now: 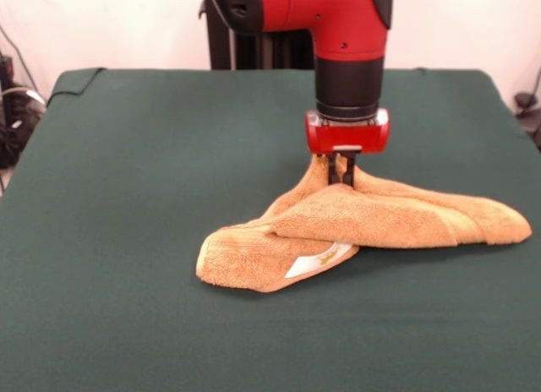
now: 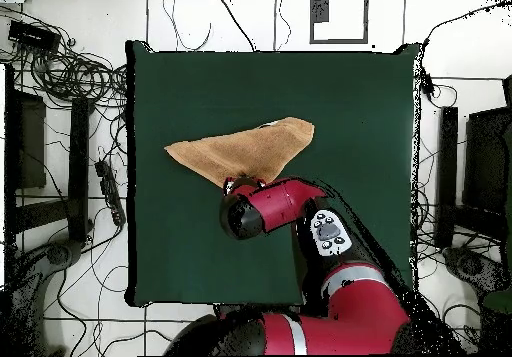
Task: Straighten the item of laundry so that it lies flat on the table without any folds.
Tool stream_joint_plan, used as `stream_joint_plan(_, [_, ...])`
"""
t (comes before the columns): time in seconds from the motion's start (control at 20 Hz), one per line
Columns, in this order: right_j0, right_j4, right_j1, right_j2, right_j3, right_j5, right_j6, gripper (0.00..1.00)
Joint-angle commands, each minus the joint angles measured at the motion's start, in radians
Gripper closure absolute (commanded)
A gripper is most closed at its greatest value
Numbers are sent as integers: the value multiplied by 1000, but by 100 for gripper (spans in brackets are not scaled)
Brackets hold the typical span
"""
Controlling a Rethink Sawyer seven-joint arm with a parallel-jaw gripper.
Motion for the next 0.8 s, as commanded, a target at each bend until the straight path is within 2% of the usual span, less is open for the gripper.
stream_joint_plan(0.05, [22, 7, 98, 48, -29, 36, 22, 100])
stream_joint_plan(0.65, [27, 8, 57, 9, 123, -30, 90, 100])
stream_joint_plan(0.8, [25, 13, 57, 8, 128, -27, 87, 100])
